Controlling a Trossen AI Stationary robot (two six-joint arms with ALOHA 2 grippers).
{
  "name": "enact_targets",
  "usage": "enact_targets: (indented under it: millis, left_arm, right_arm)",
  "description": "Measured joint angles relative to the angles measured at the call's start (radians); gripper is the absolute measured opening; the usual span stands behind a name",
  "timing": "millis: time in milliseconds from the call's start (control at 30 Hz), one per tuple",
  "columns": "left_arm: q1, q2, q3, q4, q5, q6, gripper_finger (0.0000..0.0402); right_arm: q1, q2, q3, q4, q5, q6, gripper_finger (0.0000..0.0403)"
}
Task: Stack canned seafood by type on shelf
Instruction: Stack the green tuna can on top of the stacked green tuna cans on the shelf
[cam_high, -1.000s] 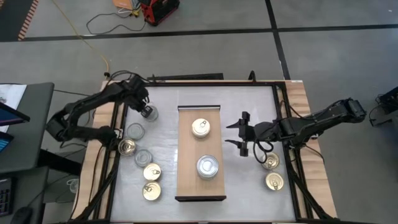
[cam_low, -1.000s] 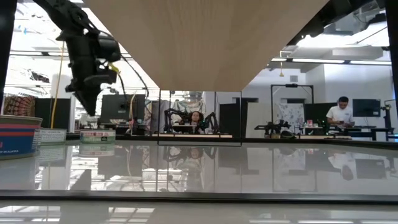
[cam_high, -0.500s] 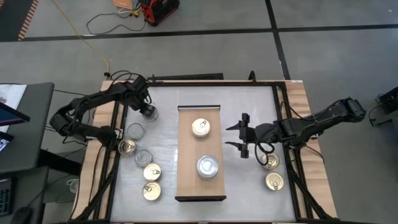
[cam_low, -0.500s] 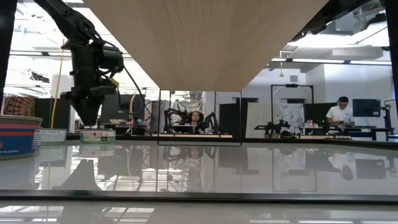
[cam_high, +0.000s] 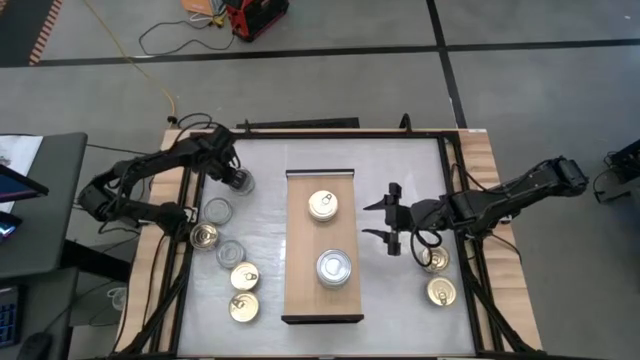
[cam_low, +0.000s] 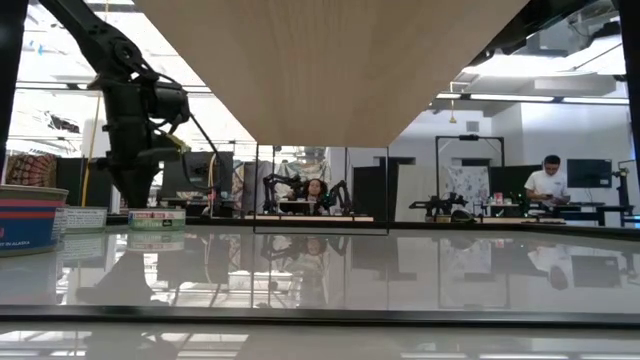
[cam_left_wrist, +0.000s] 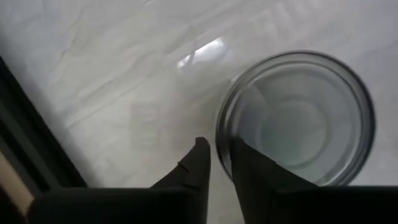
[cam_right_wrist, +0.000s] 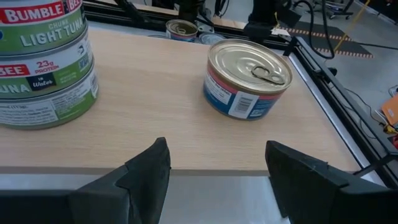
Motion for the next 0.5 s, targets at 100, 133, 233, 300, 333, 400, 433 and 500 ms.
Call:
enact_targets:
  millis: [100, 133, 233, 300, 333, 400, 433, 500]
  left_arm:
    - [0.012, 0.000, -0.002, 0.013, 0.040, -0.004, 0.0014]
    - [0.015, 0.001, -0.003, 0.022, 0.067, -0.007, 0.0008]
    - [0.024, 0.003, -0.003, 0.050, 0.152, -0.014, 0.0002]
    - [0.033, 0.004, -0.005, 0.063, 0.182, -0.010, 0.0001]
    - [0.040, 0.005, -0.005, 0.069, 0.192, -0.005, 0.0001]
    - [0.051, 0.005, -0.006, 0.072, 0.209, 0.012, 0.0001]
    - [0.053, 0.005, -0.006, 0.072, 0.215, 0.021, 0.0001]
    - [0.053, 0.005, -0.006, 0.069, 0.223, 0.041, 0.0000]
  right_arm:
    - [0.000, 0.000, 0.000, 0.003, 0.000, 0.000, 0.0290]
    - [0.000, 0.000, 0.000, 0.003, 0.000, 0.000, 0.0290]
    - [0.002, 0.000, 0.000, 0.003, 0.000, 0.000, 0.0290]
    - [0.009, 0.000, 0.000, 0.003, 0.000, 0.000, 0.0290]
    - [0.014, 0.000, 0.000, 0.003, 0.000, 0.000, 0.0290]
    - [0.021, 0.000, 0.000, 0.003, 0.000, 0.000, 0.0290]
    - [0.025, 0.000, 0.000, 0.003, 0.000, 0.000, 0.0290]
    - [0.030, 0.000, 0.000, 0.003, 0.000, -0.001, 0.0290]
